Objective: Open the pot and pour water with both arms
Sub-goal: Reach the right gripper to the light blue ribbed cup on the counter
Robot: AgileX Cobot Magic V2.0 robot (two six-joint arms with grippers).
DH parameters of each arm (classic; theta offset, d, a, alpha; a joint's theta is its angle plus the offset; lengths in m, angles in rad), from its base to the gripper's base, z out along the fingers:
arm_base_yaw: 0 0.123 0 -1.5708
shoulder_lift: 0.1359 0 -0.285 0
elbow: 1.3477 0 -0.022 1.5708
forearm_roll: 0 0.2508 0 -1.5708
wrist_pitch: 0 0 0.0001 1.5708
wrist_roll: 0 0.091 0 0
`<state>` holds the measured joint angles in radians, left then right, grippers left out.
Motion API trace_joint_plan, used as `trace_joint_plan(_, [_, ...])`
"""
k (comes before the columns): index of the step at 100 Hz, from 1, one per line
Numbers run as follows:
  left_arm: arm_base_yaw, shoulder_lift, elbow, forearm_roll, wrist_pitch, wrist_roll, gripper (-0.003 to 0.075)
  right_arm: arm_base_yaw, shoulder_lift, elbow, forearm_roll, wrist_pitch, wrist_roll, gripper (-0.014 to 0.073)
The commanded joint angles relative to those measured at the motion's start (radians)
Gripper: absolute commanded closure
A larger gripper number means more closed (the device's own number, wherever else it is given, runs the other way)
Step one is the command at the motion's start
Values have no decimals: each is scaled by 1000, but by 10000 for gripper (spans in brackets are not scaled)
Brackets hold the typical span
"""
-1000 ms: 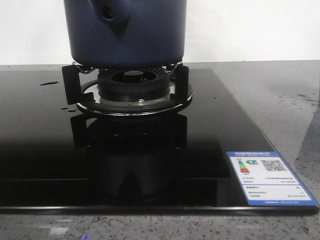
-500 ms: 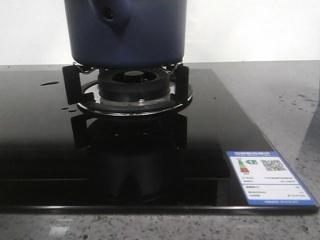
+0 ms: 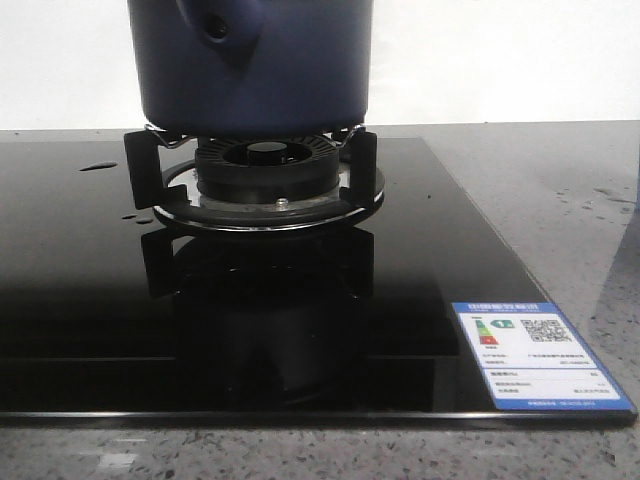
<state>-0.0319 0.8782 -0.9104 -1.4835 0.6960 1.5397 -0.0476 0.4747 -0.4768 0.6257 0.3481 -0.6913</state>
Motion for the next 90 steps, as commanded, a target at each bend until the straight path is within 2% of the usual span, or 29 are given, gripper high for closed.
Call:
trace_joint_plan(1, [4,-11,-33,-109,-17,-11,429,-6,-8,23,7,-115,1,-31])
trace_joint_plan(16, [4,-11,-33,-126,-17,-11,429,-6,0,86,93,-213,1,-31])
trace_joint_plan(31, [-14,-11,-33,-126,-17,-9,429,-6,43,91,153,-218,1,-31])
trace_joint_plan(65, [-42,-11,-33,-126,-17,-5,429,5,196,91,156,-348,1,-31])
trace_joint_plan(90, [-42,-11,-33,-126,-16,-5,429,96,312,91,154,-480,1,-31])
